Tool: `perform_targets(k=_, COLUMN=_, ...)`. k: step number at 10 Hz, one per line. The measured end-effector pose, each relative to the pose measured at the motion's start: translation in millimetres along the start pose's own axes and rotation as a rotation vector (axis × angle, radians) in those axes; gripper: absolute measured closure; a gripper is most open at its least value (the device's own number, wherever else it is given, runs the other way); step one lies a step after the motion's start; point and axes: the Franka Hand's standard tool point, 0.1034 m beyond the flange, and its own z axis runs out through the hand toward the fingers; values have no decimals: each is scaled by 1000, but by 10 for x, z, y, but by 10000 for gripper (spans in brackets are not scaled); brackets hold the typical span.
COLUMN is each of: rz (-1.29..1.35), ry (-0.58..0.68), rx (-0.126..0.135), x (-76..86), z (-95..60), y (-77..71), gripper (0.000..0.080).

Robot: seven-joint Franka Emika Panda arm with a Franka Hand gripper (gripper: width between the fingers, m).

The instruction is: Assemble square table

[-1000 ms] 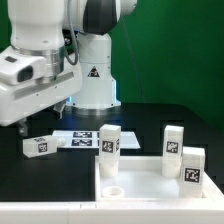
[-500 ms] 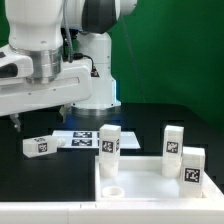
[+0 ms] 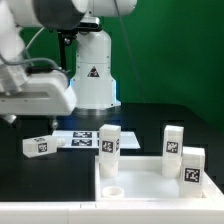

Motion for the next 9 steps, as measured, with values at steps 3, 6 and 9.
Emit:
perform_targets(k=3, rz=28, ry=-41, rx=23, x=-58, z=63, y=-20, gripper=151)
perform_targets(k=6, rz=182, ry=-328, rx=126, x=-144, z=196, y=70, gripper=151)
perform_targets(k=9, rz=173, ry=-376, rx=123, x=-70, z=221, y=64, gripper=151)
